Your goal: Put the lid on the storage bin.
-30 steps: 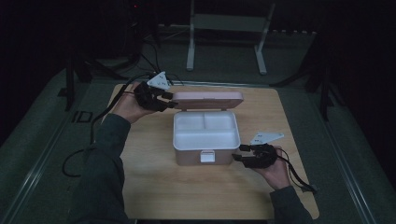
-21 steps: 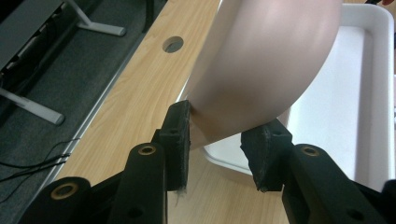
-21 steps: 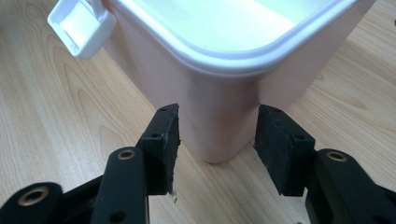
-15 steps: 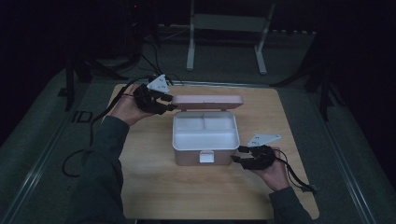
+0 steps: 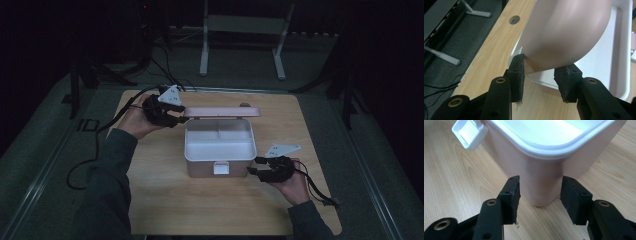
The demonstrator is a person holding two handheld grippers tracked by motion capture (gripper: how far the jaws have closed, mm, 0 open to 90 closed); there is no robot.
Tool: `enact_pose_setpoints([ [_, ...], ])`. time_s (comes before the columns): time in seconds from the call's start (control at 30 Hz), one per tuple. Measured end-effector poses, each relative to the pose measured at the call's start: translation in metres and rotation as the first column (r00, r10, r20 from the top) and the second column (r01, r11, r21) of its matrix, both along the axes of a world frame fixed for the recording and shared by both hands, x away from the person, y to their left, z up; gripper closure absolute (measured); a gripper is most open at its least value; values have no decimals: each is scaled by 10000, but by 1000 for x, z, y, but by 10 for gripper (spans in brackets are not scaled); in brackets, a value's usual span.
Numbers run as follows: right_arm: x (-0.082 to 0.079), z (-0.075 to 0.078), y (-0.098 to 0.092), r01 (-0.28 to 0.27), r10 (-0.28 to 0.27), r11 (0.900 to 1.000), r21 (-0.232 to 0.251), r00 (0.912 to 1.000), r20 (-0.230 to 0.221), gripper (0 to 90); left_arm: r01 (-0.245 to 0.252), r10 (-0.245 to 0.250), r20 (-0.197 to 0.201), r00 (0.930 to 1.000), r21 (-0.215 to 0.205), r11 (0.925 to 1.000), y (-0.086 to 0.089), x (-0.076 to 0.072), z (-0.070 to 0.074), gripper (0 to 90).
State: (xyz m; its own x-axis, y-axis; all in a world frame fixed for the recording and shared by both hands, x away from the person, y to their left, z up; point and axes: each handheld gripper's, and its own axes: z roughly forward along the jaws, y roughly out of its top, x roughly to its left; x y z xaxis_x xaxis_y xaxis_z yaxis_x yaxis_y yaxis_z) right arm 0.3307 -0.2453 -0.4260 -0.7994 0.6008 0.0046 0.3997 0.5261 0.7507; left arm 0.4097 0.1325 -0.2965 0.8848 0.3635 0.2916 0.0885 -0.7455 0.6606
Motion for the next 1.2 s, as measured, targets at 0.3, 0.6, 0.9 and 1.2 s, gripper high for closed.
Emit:
enact_pose_setpoints([
  [0.3, -1, 1, -1, -103, 103, 9999, 36, 9999, 11, 488, -58, 62, -278, 9996, 130, 9999, -3, -8, -2, 558],
  [0.6, -2, 11, -18, 304, -305, 9995, 103, 9994, 146, 471, -44, 42, -634, 9980, -18, 10000, -6, -13, -4, 467],
  [0.9, 0, 29, -38, 908, -929, 9951, 404, 9942, 540, 490, -59, 66, -675, 9977, 105, 9999, -9, -20, -8, 417],
  [1.2, 7, 49, -28, 944, -989, 9940, 561, 9916, 834, 508, -114, 131, -768, 9970, 223, 9997, -12, -25, -14, 377],
])
